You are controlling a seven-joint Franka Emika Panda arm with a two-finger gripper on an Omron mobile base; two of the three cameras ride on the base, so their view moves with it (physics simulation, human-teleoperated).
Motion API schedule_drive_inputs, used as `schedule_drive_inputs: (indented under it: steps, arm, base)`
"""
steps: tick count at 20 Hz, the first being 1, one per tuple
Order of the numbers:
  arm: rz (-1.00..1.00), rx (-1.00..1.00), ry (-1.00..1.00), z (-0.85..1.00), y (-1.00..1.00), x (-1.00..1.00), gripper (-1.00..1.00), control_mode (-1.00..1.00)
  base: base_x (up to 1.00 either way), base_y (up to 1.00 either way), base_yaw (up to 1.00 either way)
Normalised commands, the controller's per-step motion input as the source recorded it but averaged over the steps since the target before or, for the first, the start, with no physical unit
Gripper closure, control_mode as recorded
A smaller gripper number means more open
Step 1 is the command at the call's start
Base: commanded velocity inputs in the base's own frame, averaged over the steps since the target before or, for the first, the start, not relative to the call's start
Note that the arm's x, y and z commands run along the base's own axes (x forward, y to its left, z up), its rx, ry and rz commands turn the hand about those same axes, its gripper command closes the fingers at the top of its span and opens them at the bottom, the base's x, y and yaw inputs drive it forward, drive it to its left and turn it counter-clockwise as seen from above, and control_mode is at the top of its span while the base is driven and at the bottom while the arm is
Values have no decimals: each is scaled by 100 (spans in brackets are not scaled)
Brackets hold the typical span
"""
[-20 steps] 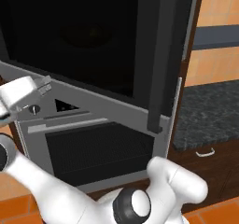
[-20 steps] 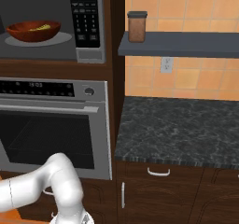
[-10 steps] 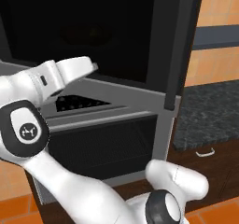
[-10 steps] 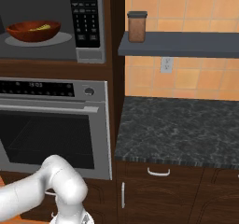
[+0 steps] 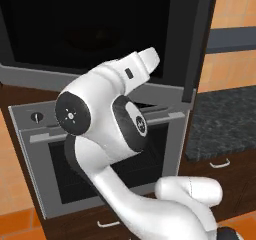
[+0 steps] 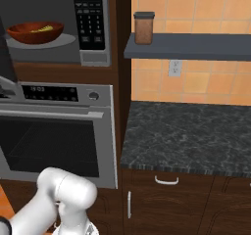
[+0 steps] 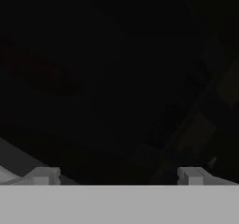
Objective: Pick the cucumber from the sink and place it in the bowl. Then pick the bowl and place it in the microwave. Then close the microwave door and press the start button.
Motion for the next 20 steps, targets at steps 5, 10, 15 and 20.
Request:
schedule_drive_inputs:
  steps: [5,10,15,20]
  arm:
    - [22,0,-3,0,-65,86,-100,-100]
    - [10,0,1,0,-28,99,-100,-100]
    - [0,0,10,11,0,93,-100,-100]
    - [0,0,12,8,0,75,-100,-100]
  base:
    - [0,0,0]
    - [0,0,0]
    - [0,0,0]
    - [0,0,0]
